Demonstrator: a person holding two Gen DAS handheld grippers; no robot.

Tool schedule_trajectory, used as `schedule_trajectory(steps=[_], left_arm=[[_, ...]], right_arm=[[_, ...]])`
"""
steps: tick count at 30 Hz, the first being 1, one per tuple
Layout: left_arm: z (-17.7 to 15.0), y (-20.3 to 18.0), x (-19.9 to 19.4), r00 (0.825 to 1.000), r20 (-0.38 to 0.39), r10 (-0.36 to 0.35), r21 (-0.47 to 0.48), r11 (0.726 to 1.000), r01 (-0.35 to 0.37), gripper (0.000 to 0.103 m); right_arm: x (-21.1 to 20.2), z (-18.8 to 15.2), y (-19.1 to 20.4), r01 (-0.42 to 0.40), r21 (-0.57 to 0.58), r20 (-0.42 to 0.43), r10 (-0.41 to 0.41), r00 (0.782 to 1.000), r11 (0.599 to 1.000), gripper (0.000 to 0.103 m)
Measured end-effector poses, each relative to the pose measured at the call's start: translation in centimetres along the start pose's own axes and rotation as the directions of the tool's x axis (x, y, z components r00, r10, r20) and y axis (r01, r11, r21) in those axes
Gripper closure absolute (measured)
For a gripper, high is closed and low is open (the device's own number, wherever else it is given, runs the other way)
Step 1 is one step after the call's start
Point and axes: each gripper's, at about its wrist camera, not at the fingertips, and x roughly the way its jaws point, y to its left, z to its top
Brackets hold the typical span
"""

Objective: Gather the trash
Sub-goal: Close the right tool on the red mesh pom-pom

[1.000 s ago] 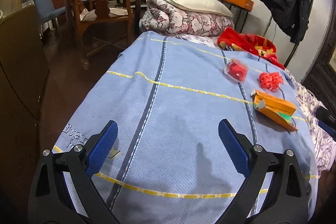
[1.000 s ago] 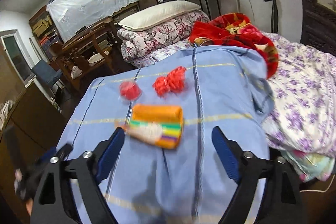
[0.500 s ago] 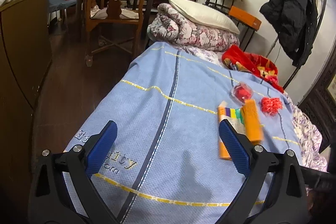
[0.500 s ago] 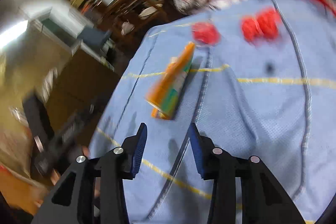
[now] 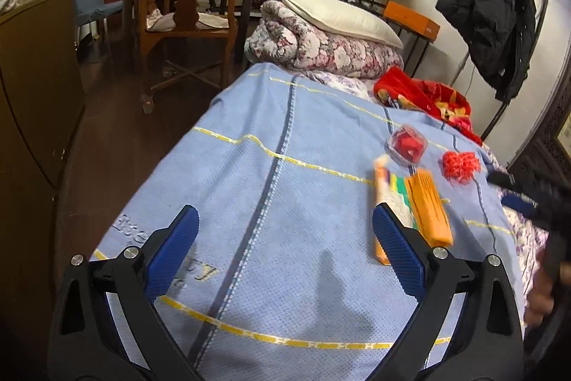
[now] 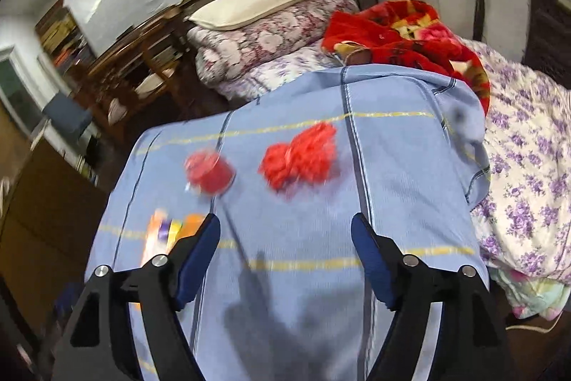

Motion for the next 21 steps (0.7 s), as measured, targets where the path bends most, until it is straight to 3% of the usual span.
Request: schedule_trajectory(steps=[6, 12, 13, 14, 15, 21], left_arm=[[-0.2, -0.8, 1.0, 1.000, -0.022, -0.002, 0.011, 1.000, 0.002, 0.009], [0.0, -1.1, 1.6, 0.999, -0.032, -0.017, 0.000, 1.000, 0.017, 0.009], [0.1, -1.2, 1.6, 0.999, -0.031, -0.021, -0.001, 1.000, 0.021, 0.009], [0.2, -1.3, 1.7, 0.999, -0.030, -0.024, -0.002, 1.000, 0.024, 0.009], [0.2, -1.6, 1.8, 0.999, -0.029, -0.028, 0.000, 1.000, 0.028, 0.009], [0.2, -2.9, 1.8, 0.997, -0.028, -0.074, 0.000, 0.997, 0.074, 0.009]], right_arm=[[3.6, 2.9, -0.7, 0.079, 0.055, 0.024, -0.080, 0.997, 0.995, 0.019], [7.1, 3.7, -0.5, 0.105, 0.053, 0.007, -0.106, 0.994, 0.993, 0.019], [7.5, 3.6, -0.4, 0.105, 0.034, 0.008, -0.105, 0.994, 0.994, 0.031], [7.6, 3.4, -0.3, 0.097, 0.020, 0.008, -0.097, 0.995, 0.995, 0.051], [7.4, 3.1, -0.3, 0.080, 0.006, 0.007, -0.080, 0.997, 0.997, 0.060], [1.9, -0.7, -0.4, 0.029, -0.076, 0.086, -0.022, 0.996, 0.997, 0.063]])
